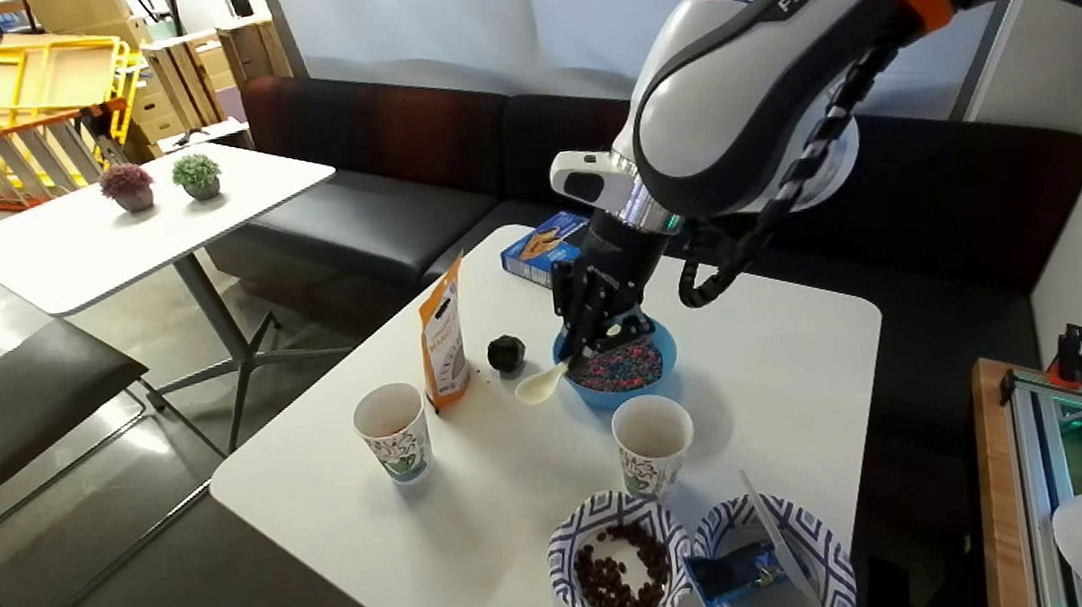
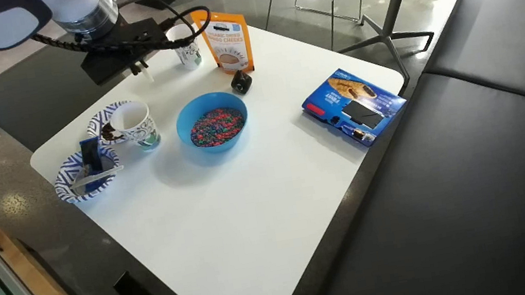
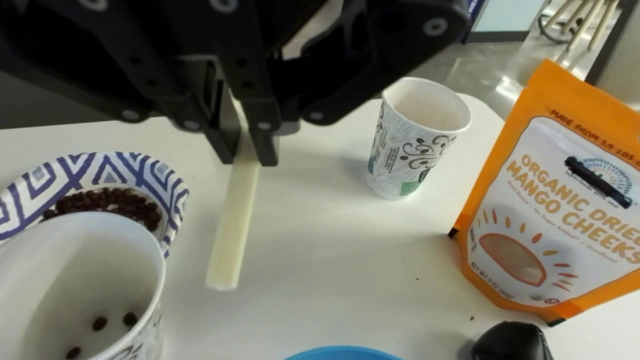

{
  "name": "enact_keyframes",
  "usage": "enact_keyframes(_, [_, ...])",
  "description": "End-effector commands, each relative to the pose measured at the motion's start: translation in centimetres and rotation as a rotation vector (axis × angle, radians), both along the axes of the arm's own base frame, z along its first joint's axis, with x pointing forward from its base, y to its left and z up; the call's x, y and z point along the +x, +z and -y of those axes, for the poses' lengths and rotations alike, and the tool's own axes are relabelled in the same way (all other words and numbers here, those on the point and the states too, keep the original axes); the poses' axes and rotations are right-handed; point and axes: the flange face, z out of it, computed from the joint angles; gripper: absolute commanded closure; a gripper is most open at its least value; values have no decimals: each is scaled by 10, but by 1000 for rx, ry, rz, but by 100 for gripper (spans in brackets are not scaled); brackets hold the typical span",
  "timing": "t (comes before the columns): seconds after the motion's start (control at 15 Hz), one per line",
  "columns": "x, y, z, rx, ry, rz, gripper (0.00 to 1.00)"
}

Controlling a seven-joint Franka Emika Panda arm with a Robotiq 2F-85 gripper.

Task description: Put the brown objects into the cup

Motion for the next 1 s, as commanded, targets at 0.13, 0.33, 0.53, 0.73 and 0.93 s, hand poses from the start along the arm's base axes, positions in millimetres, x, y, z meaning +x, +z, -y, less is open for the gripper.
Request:
enact_keyframes(0.13, [13,-27,12,35,91,18,97])
enact_keyframes(0.33, [27,-46,7,39,124,5,97])
enact_keyframes(0.53, [40,-69,-1,30,163,-14,97])
enact_keyframes(0.73, [53,-91,-9,23,191,-36,97])
enact_keyframes(0.93, [64,-110,-20,18,210,-56,97])
